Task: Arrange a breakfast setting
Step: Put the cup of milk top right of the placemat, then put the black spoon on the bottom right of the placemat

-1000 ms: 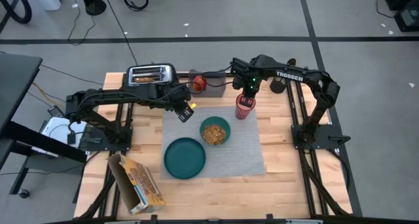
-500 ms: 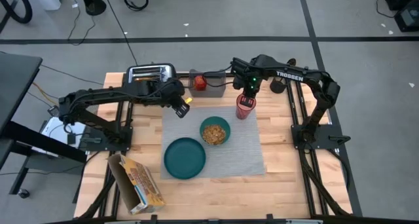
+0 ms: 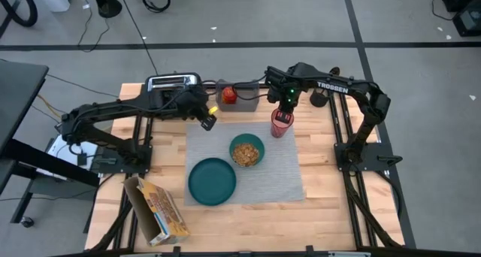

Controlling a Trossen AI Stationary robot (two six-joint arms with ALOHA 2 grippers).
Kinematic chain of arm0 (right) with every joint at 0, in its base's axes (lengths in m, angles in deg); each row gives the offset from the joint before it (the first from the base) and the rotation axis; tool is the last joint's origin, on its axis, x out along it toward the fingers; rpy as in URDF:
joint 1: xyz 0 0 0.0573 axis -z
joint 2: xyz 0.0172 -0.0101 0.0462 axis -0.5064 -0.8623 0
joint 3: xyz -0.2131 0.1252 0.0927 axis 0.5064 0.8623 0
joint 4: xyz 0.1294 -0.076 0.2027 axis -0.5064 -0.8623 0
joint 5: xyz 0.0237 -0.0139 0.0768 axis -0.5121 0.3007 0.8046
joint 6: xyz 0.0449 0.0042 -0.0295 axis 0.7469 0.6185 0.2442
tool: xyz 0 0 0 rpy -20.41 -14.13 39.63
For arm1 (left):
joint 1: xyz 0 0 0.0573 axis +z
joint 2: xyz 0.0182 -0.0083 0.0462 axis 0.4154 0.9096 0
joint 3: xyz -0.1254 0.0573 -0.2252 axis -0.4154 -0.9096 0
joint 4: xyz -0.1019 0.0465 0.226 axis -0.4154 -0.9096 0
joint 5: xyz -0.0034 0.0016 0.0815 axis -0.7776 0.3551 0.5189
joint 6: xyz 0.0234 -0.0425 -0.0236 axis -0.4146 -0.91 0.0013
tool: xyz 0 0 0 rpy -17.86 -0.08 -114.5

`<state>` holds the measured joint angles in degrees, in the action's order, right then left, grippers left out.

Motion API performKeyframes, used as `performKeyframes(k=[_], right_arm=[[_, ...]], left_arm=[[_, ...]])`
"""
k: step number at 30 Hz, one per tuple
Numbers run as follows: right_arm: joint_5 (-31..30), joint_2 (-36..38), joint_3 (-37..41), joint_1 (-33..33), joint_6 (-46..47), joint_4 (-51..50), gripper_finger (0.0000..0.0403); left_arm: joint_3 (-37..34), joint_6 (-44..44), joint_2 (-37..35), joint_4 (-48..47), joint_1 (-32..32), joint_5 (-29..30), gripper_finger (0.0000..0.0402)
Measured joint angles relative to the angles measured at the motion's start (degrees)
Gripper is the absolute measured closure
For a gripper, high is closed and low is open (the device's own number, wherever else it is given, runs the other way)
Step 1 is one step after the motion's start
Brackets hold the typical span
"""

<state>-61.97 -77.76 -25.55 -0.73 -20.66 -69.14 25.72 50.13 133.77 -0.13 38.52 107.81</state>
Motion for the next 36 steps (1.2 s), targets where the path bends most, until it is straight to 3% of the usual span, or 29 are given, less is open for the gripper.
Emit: performKeyframes(k=[12, 21, 28, 36], right_arm=[[-0.6, 0.6, 0.0, 0.0, -0.1, -1.9, 0.0255], [-3.1, 9.1, 0.0, 0.0, 3.2, -3.3, 0.0198], [-12.5, 20.5, 0.0, 2.9, 17.3, -2.6, 0.0189], [-23.7, 29.2, 4.3, 13.6, 35.1, 0.3, 0.0190]], left_arm=[[0.0, -1.4, -2.8, 1.9, 0.1, 0.0, 0.0287], [0.1, -1.1, -5.9, 2.9, -0.4, 0.0, 0.0287], [0.1, -0.1, -6.9, 7.7, -5.3, -0.1, 0.0287], [0.1, 3.4, -6.8, 15.2, -11.7, -0.2, 0.0287]])
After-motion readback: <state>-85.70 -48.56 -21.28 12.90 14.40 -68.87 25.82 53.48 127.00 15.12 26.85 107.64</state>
